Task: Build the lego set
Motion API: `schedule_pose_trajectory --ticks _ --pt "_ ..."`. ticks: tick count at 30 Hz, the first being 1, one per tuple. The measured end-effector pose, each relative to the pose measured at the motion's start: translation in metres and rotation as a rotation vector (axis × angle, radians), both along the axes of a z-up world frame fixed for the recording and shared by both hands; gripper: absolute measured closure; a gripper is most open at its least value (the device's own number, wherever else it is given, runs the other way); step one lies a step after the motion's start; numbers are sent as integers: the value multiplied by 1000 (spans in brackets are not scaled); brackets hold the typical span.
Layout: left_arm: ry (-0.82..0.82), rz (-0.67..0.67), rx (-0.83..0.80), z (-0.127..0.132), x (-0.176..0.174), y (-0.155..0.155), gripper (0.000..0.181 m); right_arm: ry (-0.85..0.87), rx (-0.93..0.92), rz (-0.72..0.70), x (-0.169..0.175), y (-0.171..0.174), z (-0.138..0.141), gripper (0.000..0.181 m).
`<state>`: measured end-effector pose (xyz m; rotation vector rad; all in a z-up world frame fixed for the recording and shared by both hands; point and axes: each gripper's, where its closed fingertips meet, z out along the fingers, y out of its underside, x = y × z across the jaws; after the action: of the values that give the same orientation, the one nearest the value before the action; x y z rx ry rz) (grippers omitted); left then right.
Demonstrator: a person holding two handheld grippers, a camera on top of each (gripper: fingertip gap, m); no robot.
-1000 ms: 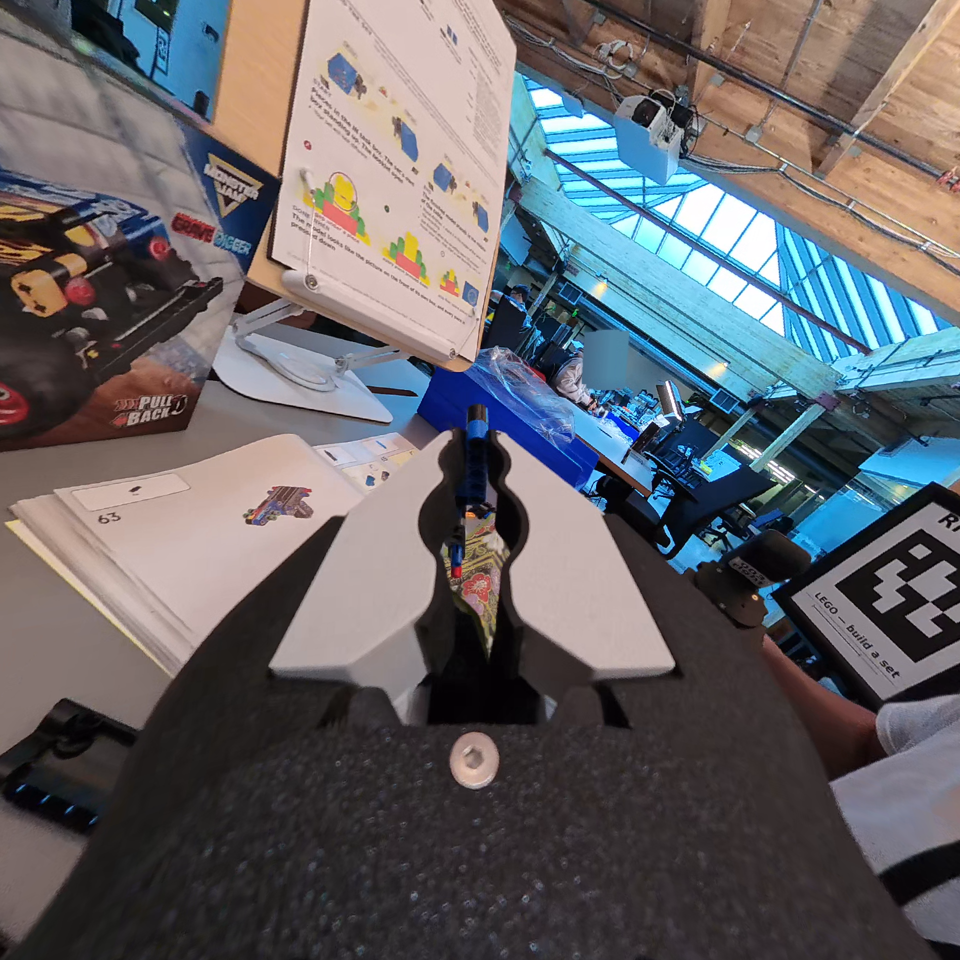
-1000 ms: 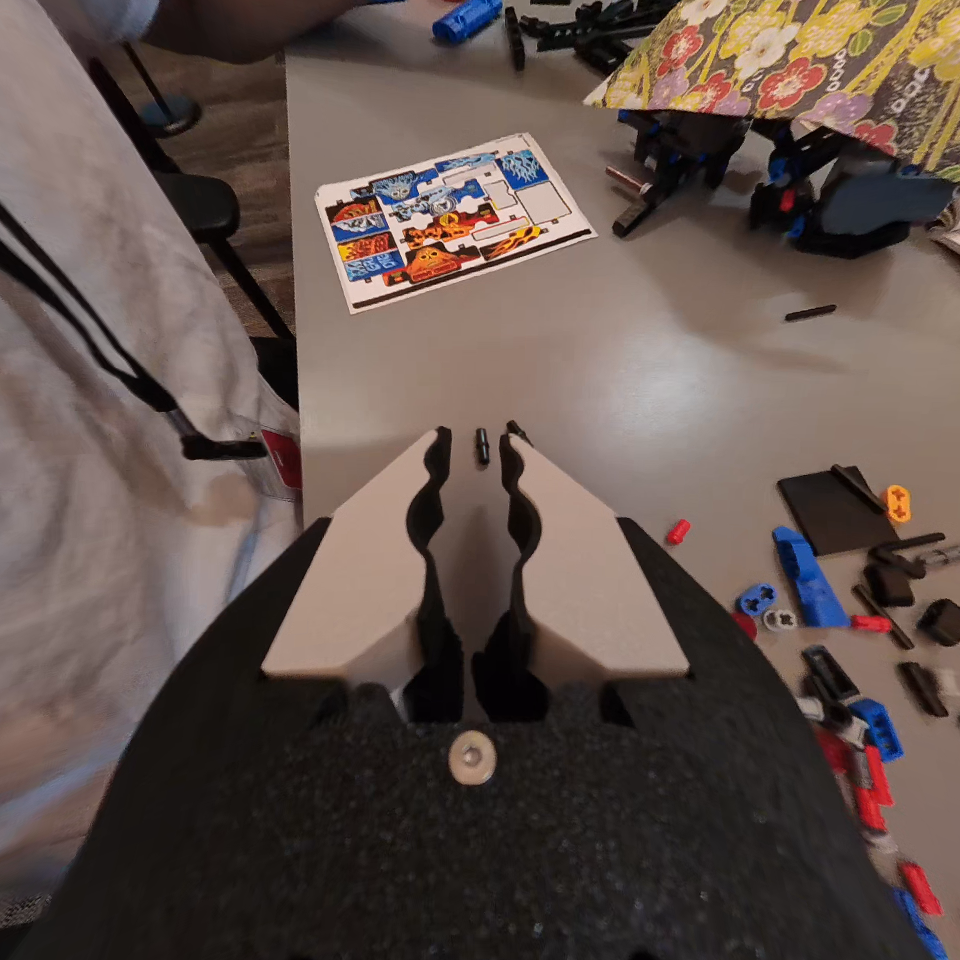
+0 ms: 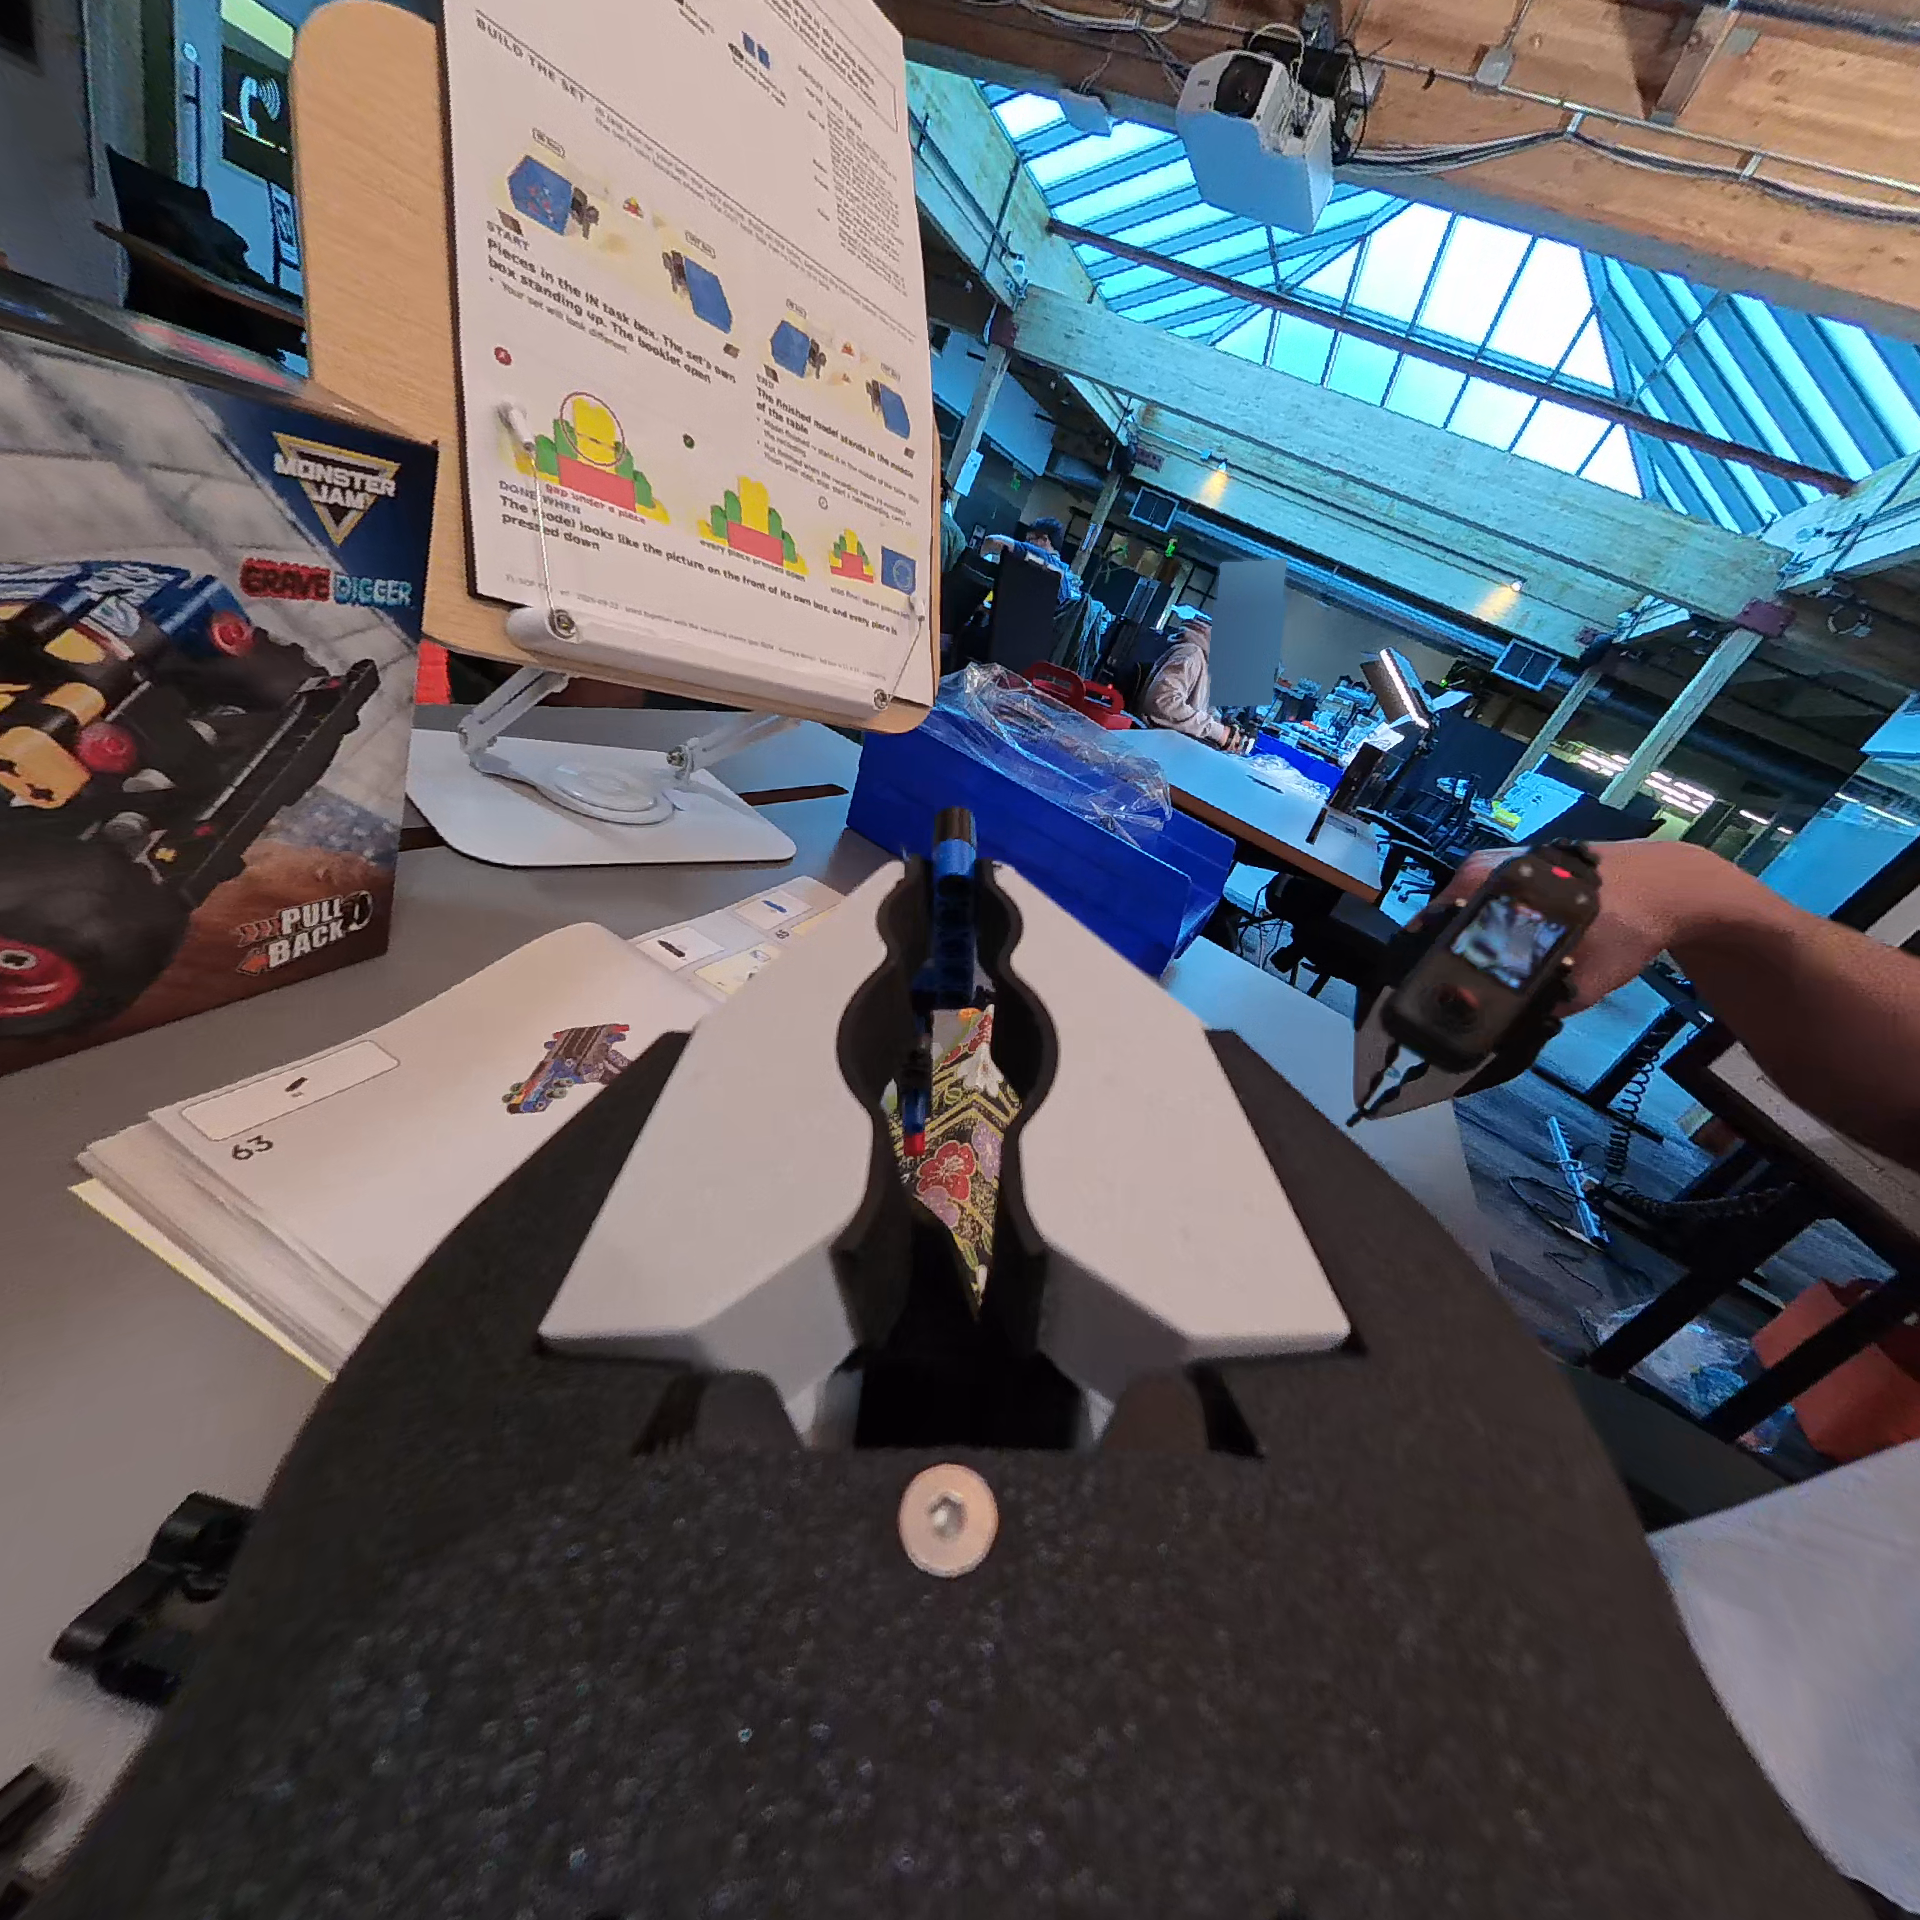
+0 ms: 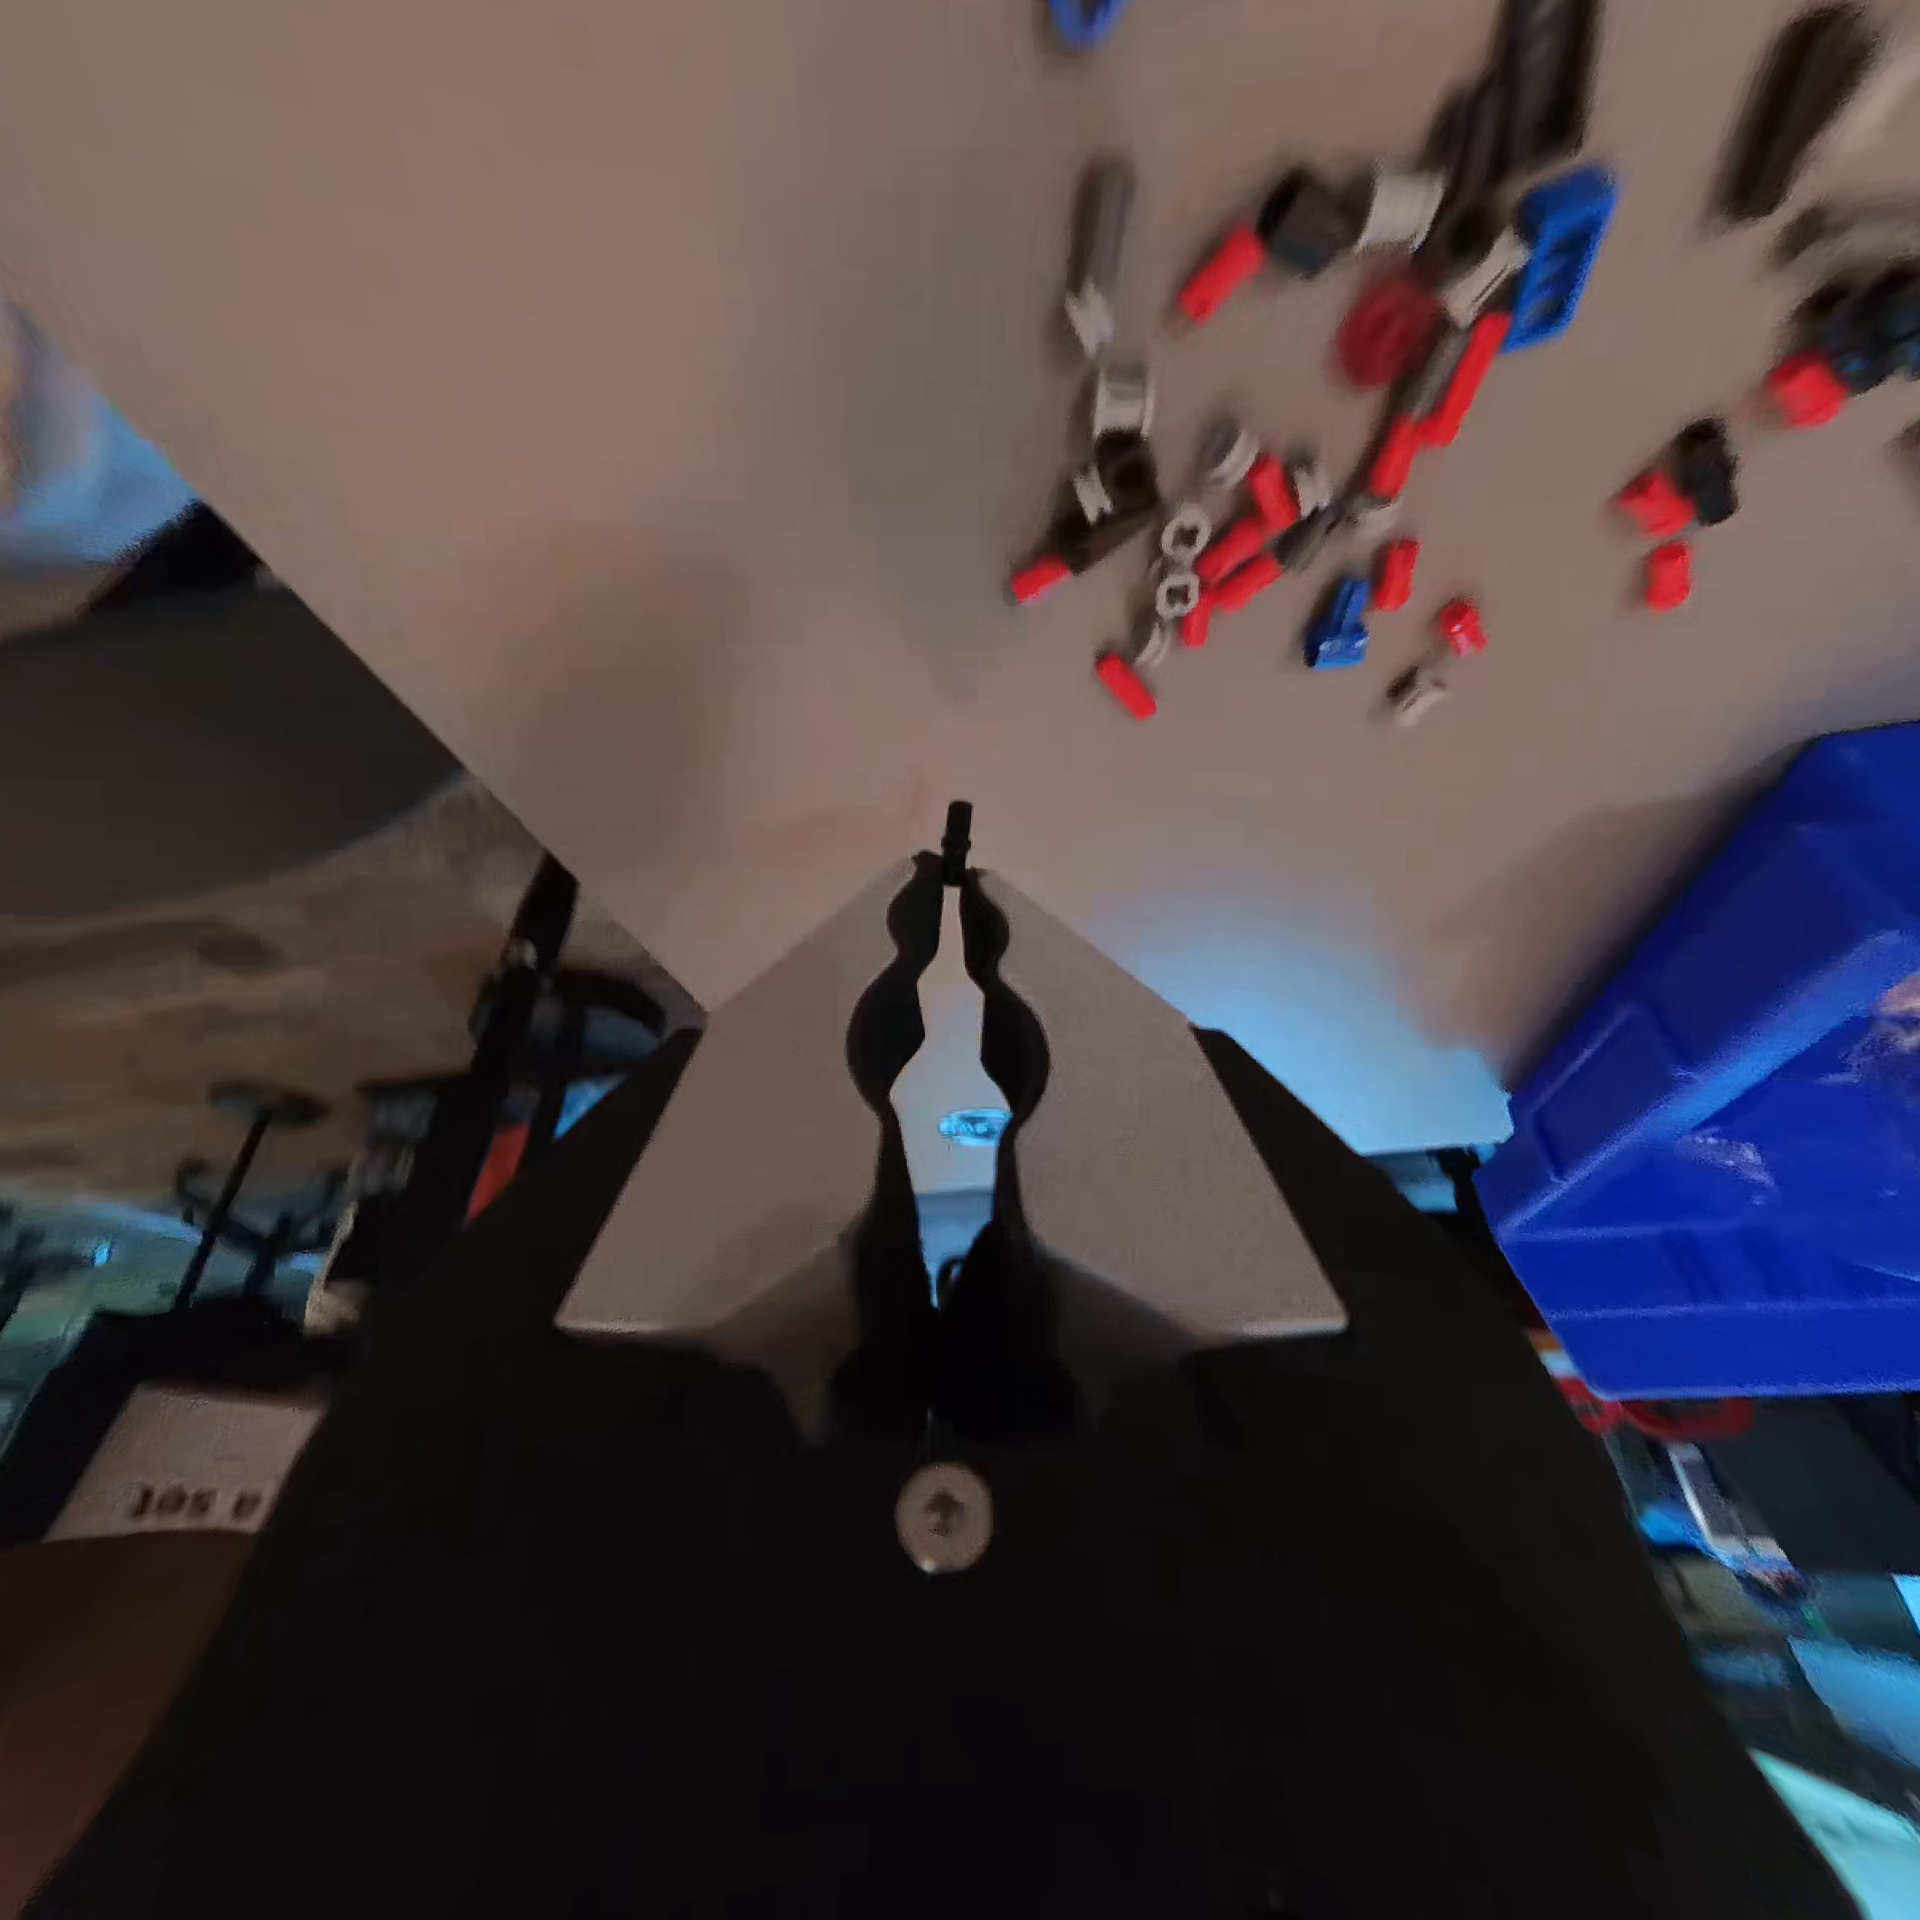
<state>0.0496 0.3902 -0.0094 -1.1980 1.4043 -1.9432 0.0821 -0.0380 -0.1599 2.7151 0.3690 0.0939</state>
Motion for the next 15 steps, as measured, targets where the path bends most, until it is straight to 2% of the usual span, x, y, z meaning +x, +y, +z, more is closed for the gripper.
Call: schedule_pose_trajectory --ticks 3,7,15 --pt "-2 2 0 1 0 0 176 -24 -143 28 9 -17 -7 178" --pt "-3 5 -10 2 0 3 176 -46 -246 56 11 -26 -10 178" --pt "3 3 -7 0 1 4 176 -64 -308 109 14 -30 -13 178"
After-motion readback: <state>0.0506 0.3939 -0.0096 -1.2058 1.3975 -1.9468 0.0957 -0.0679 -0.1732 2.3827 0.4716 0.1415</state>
